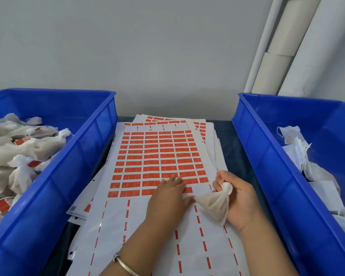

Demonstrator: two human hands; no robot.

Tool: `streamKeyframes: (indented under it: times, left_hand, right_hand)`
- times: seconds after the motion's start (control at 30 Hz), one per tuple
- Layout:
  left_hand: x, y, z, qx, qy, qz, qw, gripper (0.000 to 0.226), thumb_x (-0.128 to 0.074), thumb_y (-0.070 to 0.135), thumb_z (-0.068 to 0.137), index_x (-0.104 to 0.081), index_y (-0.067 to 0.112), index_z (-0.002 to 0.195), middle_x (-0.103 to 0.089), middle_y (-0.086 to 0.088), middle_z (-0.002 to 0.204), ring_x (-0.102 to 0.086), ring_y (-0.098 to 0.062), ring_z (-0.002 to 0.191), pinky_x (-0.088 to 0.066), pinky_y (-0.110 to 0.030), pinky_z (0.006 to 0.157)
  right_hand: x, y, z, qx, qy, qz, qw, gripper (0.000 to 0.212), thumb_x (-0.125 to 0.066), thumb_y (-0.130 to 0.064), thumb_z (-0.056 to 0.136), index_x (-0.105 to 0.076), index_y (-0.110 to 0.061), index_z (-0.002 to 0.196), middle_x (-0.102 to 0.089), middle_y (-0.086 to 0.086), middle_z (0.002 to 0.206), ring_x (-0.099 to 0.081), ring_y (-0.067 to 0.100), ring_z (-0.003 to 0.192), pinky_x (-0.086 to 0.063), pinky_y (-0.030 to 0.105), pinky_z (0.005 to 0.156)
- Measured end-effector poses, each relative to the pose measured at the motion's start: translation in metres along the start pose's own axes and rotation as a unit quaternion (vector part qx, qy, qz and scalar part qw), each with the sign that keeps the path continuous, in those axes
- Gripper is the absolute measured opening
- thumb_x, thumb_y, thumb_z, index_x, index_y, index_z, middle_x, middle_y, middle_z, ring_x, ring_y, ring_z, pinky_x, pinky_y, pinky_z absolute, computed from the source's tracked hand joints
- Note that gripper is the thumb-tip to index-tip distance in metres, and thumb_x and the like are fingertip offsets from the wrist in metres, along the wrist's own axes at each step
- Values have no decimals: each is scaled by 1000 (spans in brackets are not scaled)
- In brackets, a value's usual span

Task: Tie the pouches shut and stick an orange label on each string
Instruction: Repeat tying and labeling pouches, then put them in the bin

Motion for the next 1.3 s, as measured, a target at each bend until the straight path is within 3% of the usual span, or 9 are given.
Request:
streamKeyframes:
  times: [0.07,0.2,0.43,0.63,0.73,0.9,1.0,1.13,1.3]
  left_hand:
    - [0,0,1,-20,-3,26,999,64,-40,58,89,-28,30,145,-23,11,153,-17,-15,143,-13,-37,114]
    - [0,0,1,-33,-8,48,998,59,-38,54,92,-29,29,145,-24,11,153,-19,-15,142,-14,-35,114]
    - [6,5,-4,-35,16,39,999,46,-42,51,93,-45,36,136,-37,13,146,-37,-14,134,-36,-34,105]
    - [12,9,-6,36,58,-43,997,35,-51,53,88,-62,40,117,-48,12,138,-56,-14,115,-49,-29,91]
    - [12,11,-6,42,68,-39,996,34,-49,52,89,-63,39,116,-49,13,138,-59,-13,108,-49,-25,86]
    - [10,11,-7,33,91,-36,995,35,-45,48,92,-61,36,120,-48,12,139,-53,-13,118,-43,-30,98]
    - [9,11,-5,44,135,-61,988,30,-48,42,93,-67,30,113,-57,10,130,-56,-11,111,-41,-25,98]
    - [11,13,-2,42,153,-60,985,23,-51,39,92,-69,28,101,-65,12,98,-56,-8,79,-45,-15,84]
    - [10,3,-3,107,178,-209,956,9,-53,36,91,-58,29,94,-62,11,98,-54,-7,75,-45,-14,73]
  right_hand:
    - [-1,6,2,-12,16,-18,1000,28,-67,-32,71,-78,-12,87,-74,13,99,-73,30,82,-57,39,59]
    - [-3,11,2,-20,29,-27,999,43,-69,-32,70,-70,-11,107,-74,12,101,-74,26,79,-56,36,60]
    - [-3,14,4,-10,24,-39,999,49,-67,-33,73,-64,-12,117,-71,12,110,-70,32,97,-59,41,69]
    - [-6,15,5,-5,30,-52,998,46,-68,-30,73,-66,-12,115,-72,11,110,-70,29,98,-59,39,72]
    - [-7,14,4,-8,25,-45,999,33,-63,-24,86,-65,-10,116,-72,12,108,-72,27,92,-58,35,66]
    - [-8,13,2,-5,32,-44,998,24,-60,-20,90,-68,-10,111,-73,12,105,-73,24,85,-57,31,61]
    - [-9,12,2,6,38,-60,997,20,-60,-21,90,-71,-13,105,-73,11,105,-73,24,87,-56,29,61]
    - [-10,12,2,6,41,-74,996,20,-60,-23,91,-72,-13,104,-72,11,107,-72,26,93,-57,32,66]
    - [-14,11,1,35,71,-147,986,20,-65,-30,85,-73,-19,100,-74,5,104,-71,26,96,-56,45,85]
Point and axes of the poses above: each hand's wrist, its own z-axis towards the middle knuckle, its own x-axis out of the back of the hand, y = z × x, the point moved 3 cm from there along z, towards the middle knuckle
